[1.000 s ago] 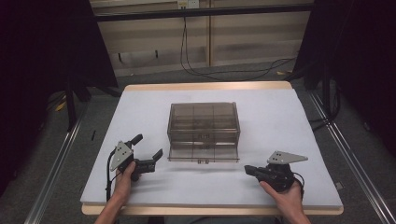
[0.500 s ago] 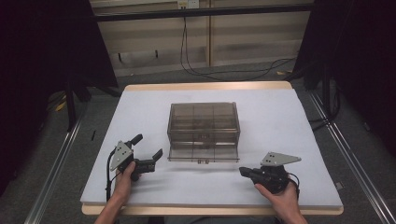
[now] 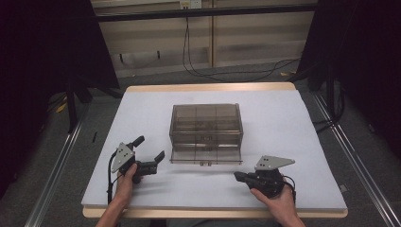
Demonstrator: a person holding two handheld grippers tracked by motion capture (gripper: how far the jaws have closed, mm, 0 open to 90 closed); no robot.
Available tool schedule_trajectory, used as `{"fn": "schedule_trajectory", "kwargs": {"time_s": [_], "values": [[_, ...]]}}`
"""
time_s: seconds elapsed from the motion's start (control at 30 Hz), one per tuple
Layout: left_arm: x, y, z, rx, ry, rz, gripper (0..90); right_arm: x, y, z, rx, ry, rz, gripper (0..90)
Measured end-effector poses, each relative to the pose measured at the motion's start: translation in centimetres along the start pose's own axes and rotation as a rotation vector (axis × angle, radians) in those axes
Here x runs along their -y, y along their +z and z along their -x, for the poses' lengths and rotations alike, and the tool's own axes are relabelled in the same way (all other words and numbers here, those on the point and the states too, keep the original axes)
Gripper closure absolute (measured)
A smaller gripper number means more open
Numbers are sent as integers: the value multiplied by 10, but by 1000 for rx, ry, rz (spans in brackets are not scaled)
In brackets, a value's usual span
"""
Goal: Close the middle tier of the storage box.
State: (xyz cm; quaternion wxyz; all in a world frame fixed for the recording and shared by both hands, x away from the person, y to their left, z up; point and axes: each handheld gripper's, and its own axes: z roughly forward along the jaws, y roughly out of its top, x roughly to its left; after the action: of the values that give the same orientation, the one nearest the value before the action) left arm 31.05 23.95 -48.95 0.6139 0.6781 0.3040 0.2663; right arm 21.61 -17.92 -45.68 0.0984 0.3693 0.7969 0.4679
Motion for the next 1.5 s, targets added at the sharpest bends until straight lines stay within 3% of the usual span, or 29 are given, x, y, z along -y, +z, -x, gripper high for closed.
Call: {"fn": "schedule_trajectory", "kwargs": {"time_s": [0.53,1.5], "values": [[0,-1,-1,1,18,-8,9,-12,13,-9,-13,-23,-25,900],[0,0,0,3,3,3,9,-38,56,-23,-73,-86,-58,900]]}}
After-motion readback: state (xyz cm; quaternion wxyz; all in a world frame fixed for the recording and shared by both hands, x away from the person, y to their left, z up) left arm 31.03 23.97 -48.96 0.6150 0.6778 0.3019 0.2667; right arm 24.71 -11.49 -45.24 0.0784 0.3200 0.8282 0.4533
